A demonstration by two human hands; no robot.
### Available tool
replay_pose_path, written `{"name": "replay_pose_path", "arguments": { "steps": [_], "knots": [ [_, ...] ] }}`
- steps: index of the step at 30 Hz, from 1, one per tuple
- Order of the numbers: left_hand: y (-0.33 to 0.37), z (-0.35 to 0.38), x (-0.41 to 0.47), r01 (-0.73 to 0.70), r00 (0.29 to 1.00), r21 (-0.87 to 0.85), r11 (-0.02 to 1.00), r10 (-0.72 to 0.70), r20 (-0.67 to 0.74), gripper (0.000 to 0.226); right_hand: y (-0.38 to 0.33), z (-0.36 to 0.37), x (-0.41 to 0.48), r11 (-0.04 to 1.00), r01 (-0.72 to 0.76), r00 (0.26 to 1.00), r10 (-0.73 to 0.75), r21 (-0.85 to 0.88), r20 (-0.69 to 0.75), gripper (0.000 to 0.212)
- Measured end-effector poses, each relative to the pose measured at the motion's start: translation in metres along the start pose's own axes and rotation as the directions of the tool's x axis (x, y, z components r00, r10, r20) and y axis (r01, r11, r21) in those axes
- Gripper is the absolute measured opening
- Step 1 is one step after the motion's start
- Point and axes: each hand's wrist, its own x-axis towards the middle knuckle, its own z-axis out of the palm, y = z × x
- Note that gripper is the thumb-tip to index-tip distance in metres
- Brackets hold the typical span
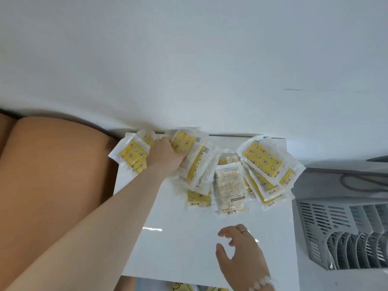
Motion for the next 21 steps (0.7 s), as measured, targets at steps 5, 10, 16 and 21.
{"name": "replay_pose_path", "arguments": {
  "steps": [5,10,16,21],
  "knots": [
    [0.001,-0.002,0.001,0.106,0.993,0.021,0.994,-0.105,-0.054,0.065,-0.005,0.005,-0.006,0.999,-0.036,0.999,0.036,-0.006,0.02,0.016],
    [0.001,0.0,-0.008,0.156,0.986,0.025,0.987,-0.154,-0.068,0.06,-0.012,0.0,-0.011,0.994,-0.104,0.994,0.105,-0.032,0.035,0.024],
    [-0.007,0.002,-0.025,0.1,0.979,0.011,0.995,-0.096,-0.178,0.047,-0.02,0.004,-0.012,0.992,-0.123,0.992,0.123,-0.007,0.014,0.024],
    [-0.021,-0.011,-0.042,0.082,0.983,-0.286,0.955,-0.124,-0.134,0.046,-0.024,0.008,-0.013,0.975,-0.169,0.986,0.166,0.148,0.029,0.024]
  ]
}}
